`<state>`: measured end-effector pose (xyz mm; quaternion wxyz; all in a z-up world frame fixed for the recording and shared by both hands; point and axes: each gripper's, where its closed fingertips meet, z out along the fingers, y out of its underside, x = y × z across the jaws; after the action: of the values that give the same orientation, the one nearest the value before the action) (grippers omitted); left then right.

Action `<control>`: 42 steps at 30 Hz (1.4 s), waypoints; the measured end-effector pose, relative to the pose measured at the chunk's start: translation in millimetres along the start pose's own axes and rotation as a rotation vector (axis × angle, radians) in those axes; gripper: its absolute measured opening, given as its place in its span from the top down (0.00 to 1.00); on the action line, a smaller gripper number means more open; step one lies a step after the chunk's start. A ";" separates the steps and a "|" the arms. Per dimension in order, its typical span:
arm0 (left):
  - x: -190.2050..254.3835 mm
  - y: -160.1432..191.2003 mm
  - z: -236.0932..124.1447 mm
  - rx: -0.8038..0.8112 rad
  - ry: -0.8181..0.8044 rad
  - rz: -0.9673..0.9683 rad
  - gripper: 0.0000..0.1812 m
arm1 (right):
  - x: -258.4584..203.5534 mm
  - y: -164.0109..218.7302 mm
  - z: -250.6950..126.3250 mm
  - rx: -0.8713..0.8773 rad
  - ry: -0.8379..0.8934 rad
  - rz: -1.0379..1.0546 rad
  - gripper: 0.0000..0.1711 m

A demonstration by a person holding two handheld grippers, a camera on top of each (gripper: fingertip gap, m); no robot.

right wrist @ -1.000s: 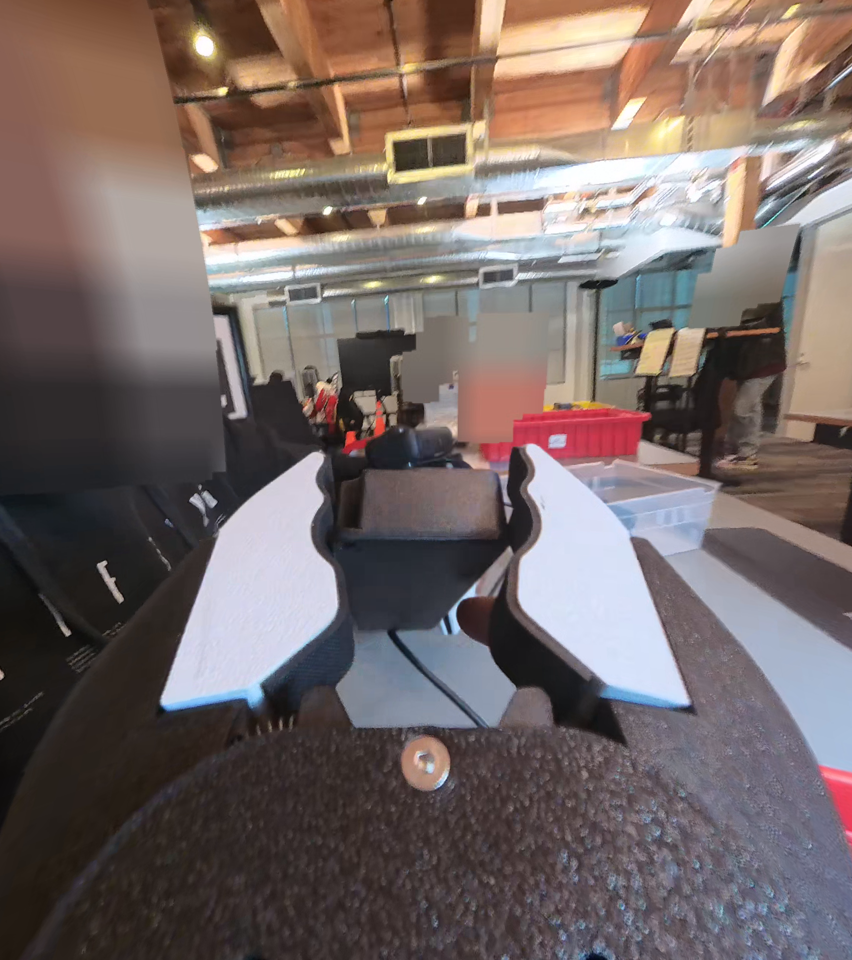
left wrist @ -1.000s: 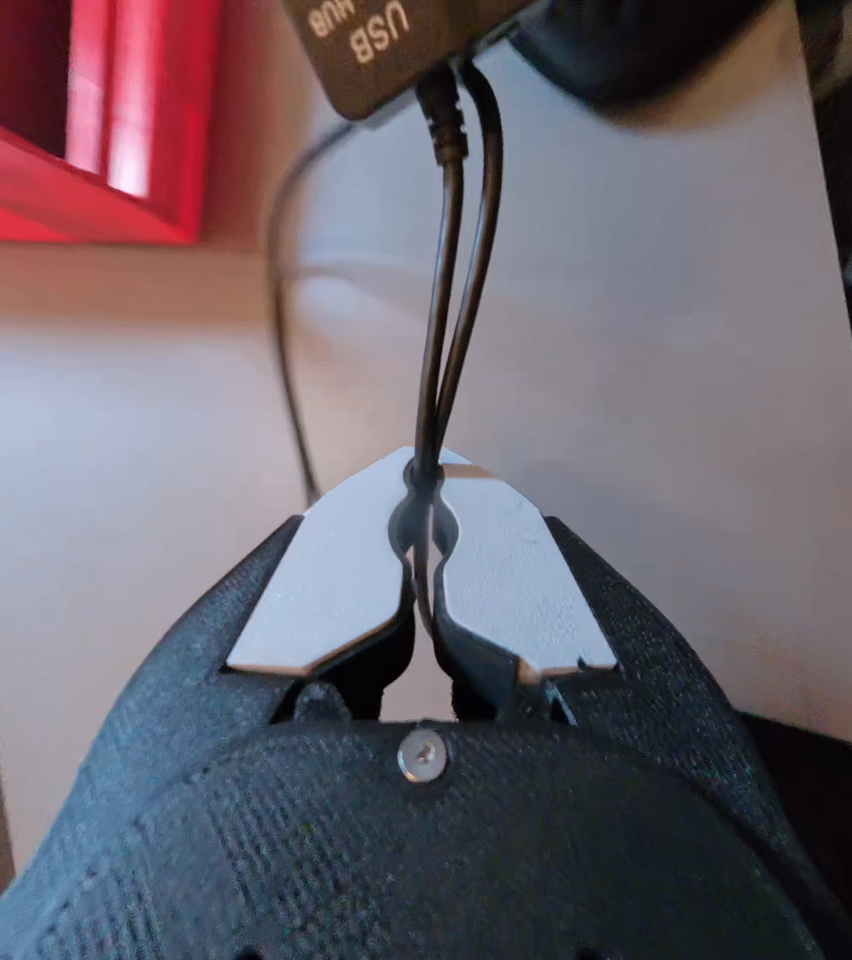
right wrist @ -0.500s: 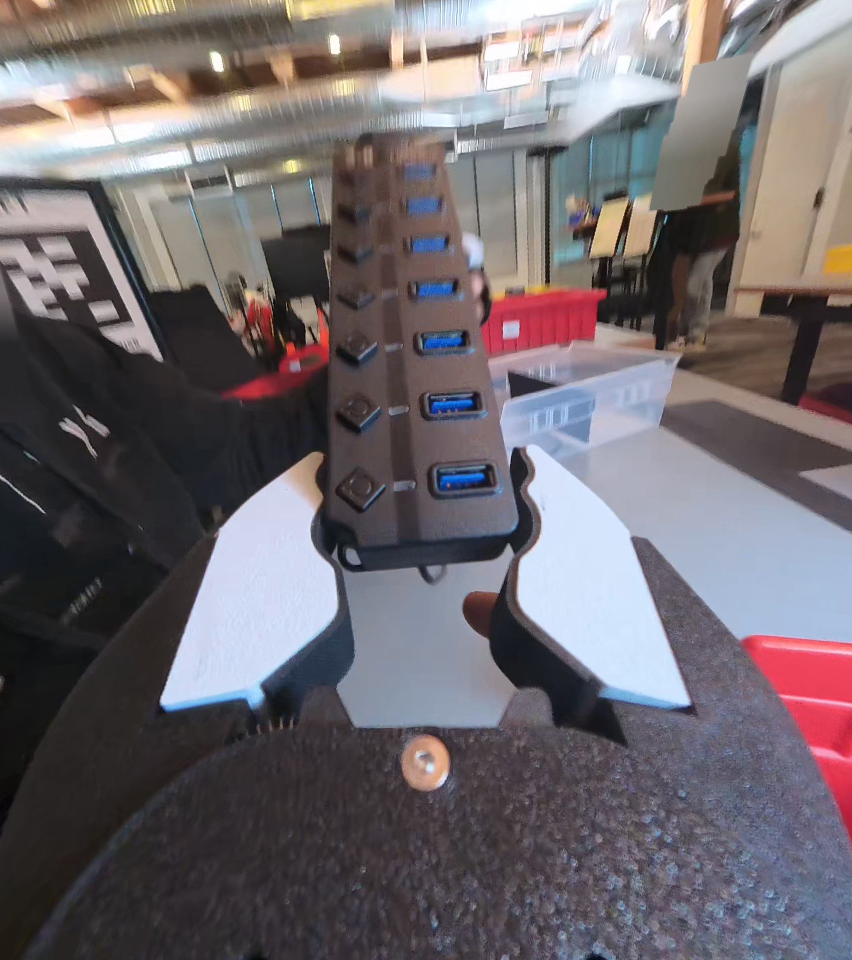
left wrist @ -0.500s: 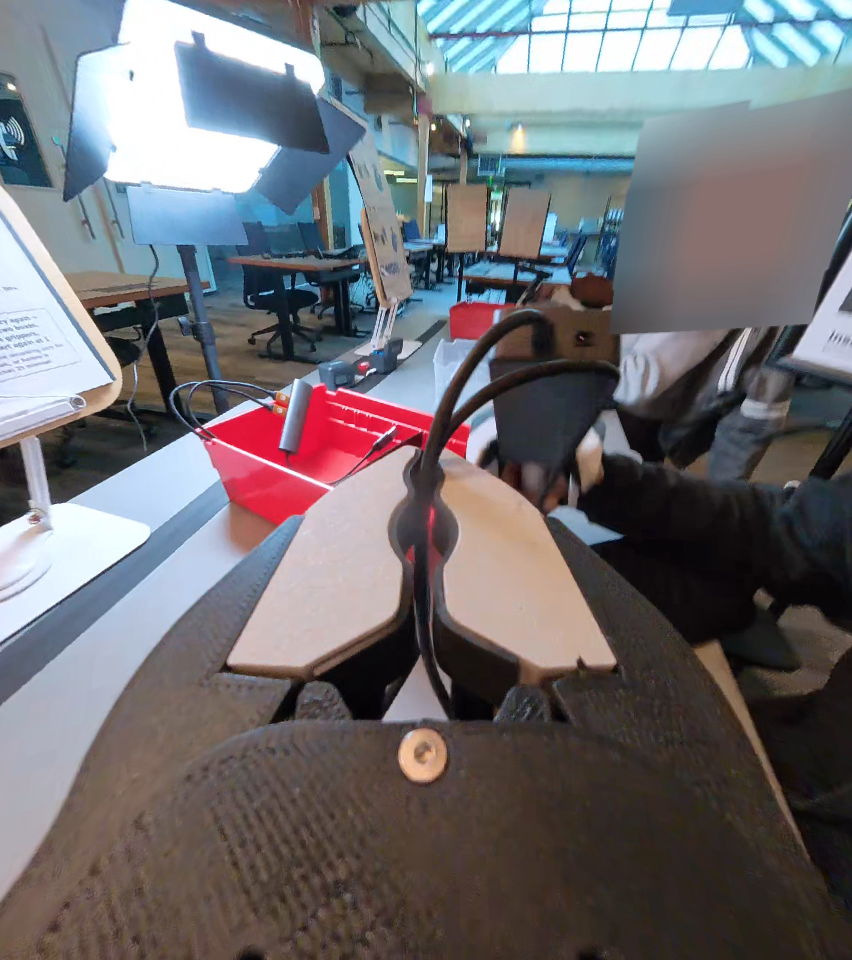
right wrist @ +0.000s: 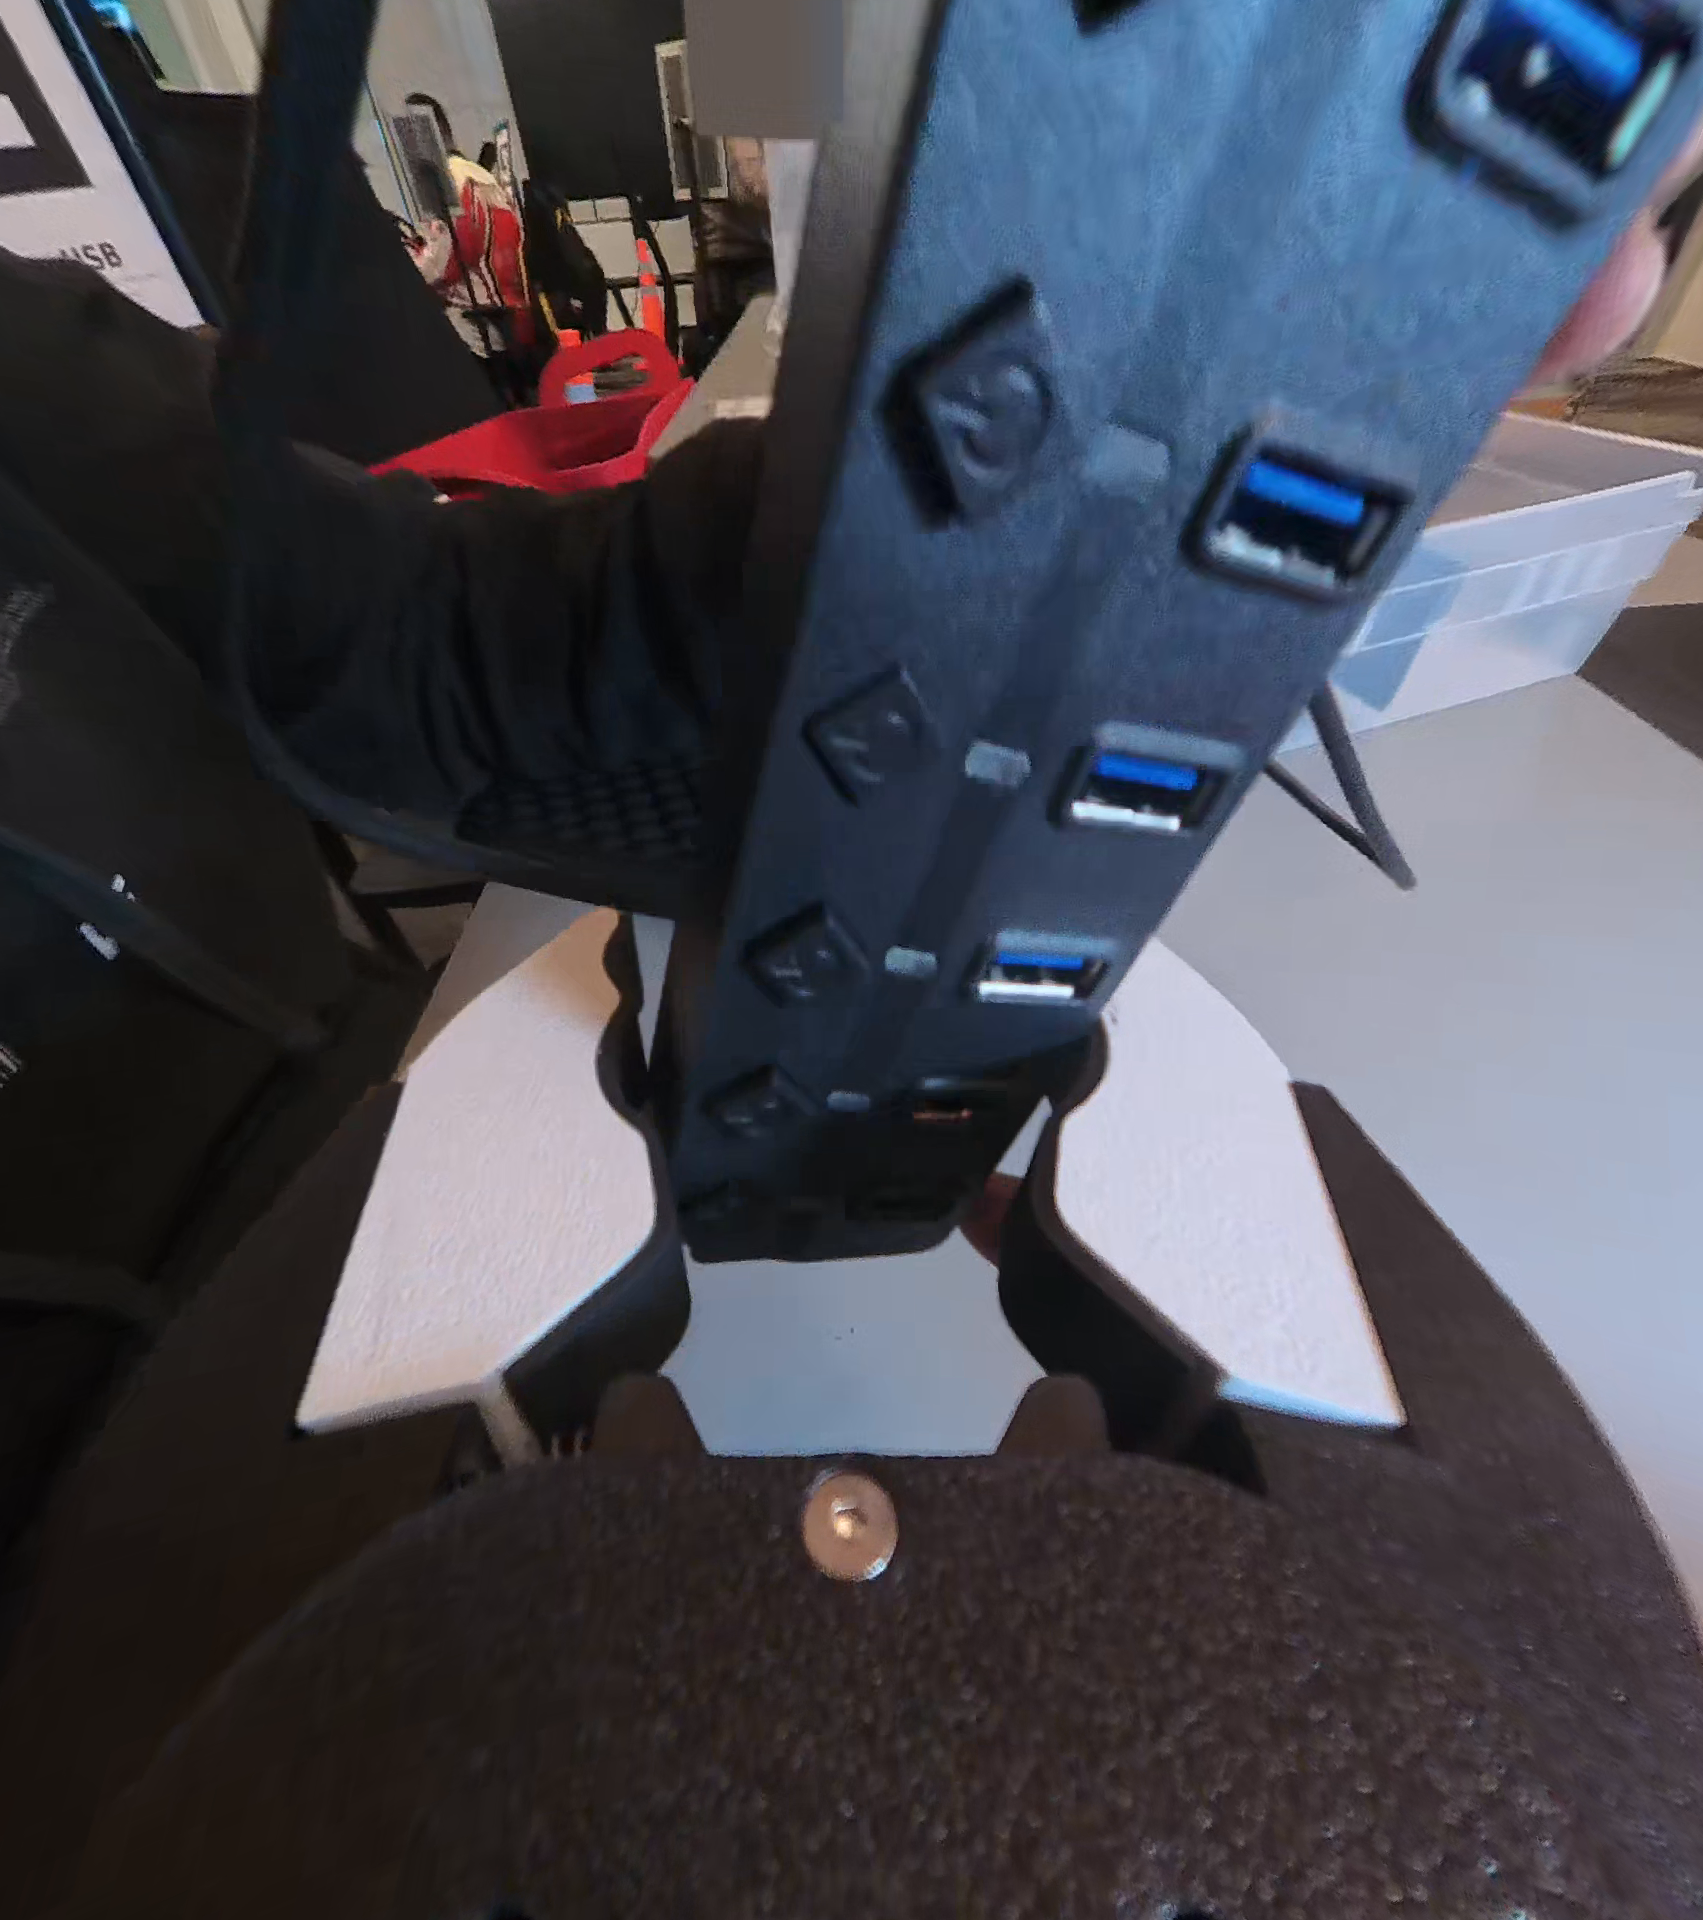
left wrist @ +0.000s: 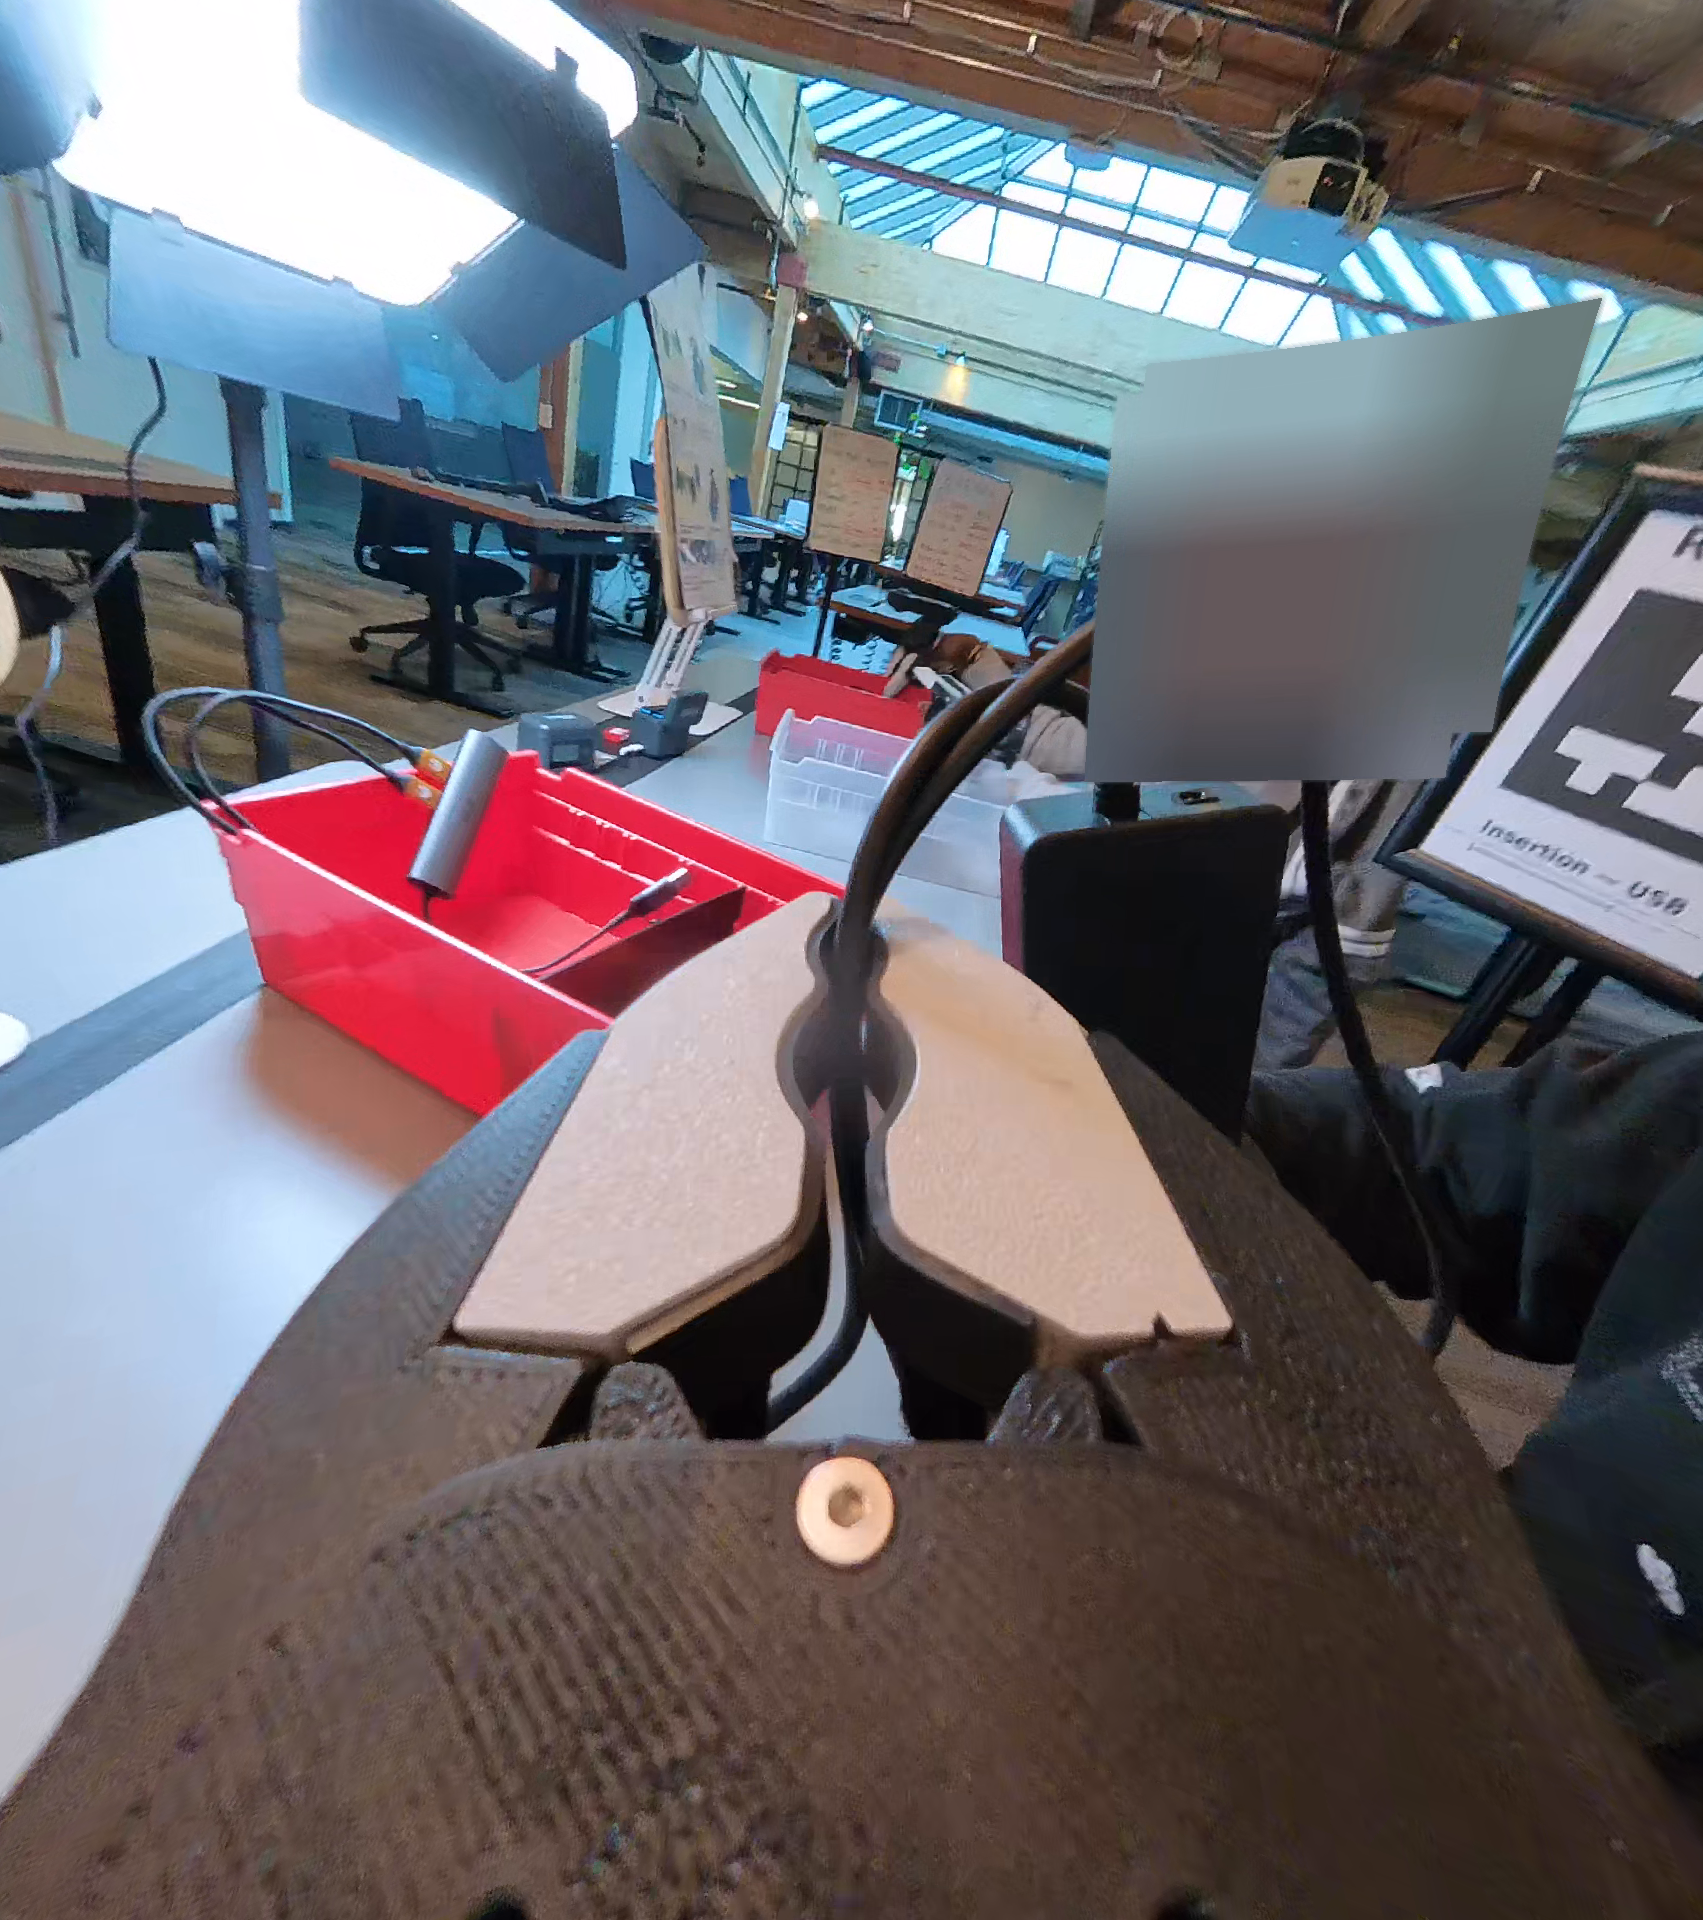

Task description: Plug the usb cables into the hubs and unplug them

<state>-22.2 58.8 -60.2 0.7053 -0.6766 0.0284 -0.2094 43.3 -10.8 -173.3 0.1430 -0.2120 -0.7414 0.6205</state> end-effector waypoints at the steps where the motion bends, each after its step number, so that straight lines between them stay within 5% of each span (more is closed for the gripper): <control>1: -1.0 1.8 -0.3 0.012 0.013 -0.028 1.00 | 0.7 -0.8 -1.2 -0.001 0.015 -0.013 0.55; 9: 7.0 39.3 20.2 0.023 0.111 -0.176 1.00 | 28.3 -15.9 -10.2 0.103 0.182 0.017 0.46; 15: 27.1 56.1 40.0 0.028 0.131 -0.111 1.00 | 42.3 -10.1 -14.6 0.114 0.236 0.066 0.56; 28: 14.7 53.0 26.1 -0.045 0.027 0.041 1.00 | 65.3 -0.9 -34.9 -0.017 0.405 -0.067 0.60; 34: 1.3 41.7 15.7 -0.033 -0.037 -0.002 1.00 | 93.7 3.9 -69.0 -0.127 0.610 -0.120 0.82; 39: 37.9 48.3 23.4 -0.089 0.094 0.109 0.99 | 66.1 -9.9 -62.9 -0.004 0.363 -0.151 0.86; 42: 59.9 53.2 19.6 -0.180 0.168 0.255 0.81 | 40.8 -13.5 -62.1 0.091 0.167 -0.160 0.86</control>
<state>52.4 57.1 -95.4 0.6579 -0.7080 0.1915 -0.1706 35.5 60.8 -150.4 0.2629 -0.1964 -0.7125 0.6202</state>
